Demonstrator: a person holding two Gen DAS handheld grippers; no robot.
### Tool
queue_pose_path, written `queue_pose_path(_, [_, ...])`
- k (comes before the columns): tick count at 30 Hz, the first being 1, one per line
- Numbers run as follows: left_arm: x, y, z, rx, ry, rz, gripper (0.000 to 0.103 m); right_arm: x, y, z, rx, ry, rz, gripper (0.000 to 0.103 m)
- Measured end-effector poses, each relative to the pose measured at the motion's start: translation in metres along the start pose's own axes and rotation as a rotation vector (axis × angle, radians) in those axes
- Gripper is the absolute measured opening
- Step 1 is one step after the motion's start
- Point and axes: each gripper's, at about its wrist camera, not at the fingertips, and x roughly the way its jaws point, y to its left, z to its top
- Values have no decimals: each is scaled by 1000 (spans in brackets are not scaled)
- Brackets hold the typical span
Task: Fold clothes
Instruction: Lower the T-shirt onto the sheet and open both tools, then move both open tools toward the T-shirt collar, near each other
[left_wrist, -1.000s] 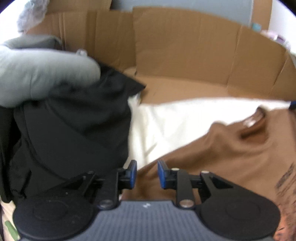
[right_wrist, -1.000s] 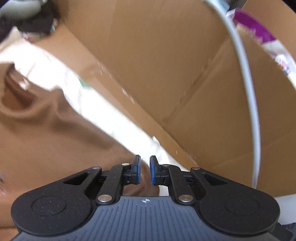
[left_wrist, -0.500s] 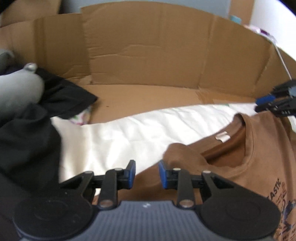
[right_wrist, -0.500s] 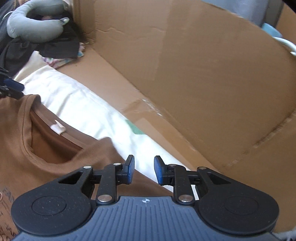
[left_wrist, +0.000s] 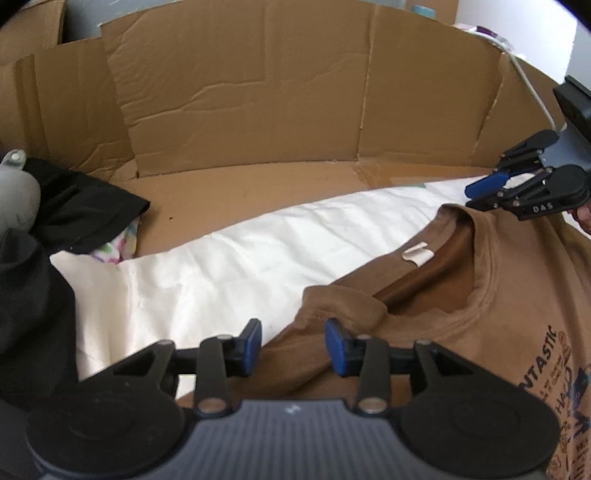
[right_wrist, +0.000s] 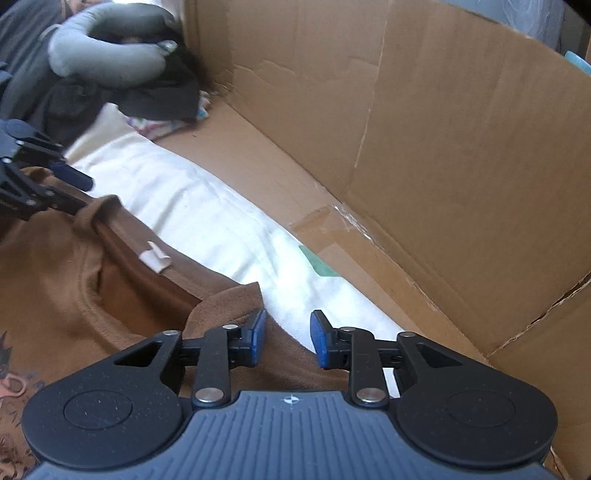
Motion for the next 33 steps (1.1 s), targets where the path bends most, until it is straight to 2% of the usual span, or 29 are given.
queue_pose_path(7, [20, 2, 0, -4, 50, -12, 43, 14, 6, 1, -55, 47, 44, 38])
queue_pose_path(12, [22, 0, -2, 14, 47, -31, 36, 23, 13, -1, -104, 57, 65, 36])
queue_pose_path(14, [22, 0, -2, 20, 46, -45, 25, 21, 15, 0, -121, 52, 84, 11])
queue_pose_path(15, [22, 0, -2, 27, 44, -48, 10, 19, 16, 1, -131, 48, 84, 9])
queue_pose_path(18, [16, -4, 1, 60, 17, -36, 7, 8, 16, 5, -140, 9, 69, 6])
queue_pose_path(23, [0, 6, 4, 41, -75, -15, 7, -2, 11, 11, -106, -57, 6, 6])
queue_pose_path(26, [5, 6, 6, 33, -75, 27, 7, 11, 15, 10, -97, -18, -47, 8])
queue_pose_path(28, [15, 6, 7, 14, -35, 51, 15, 15, 12, 10, -62, -6, -80, 11])
queue_pose_path(30, [19, 7, 8, -2, -13, 87, 23, 7, 9, 10, -22, -32, -85, 11])
queue_pose_path(33, [4, 8, 8, -36, -71, 95, 23, -7, 10, 9, 12, -66, -62, 12])
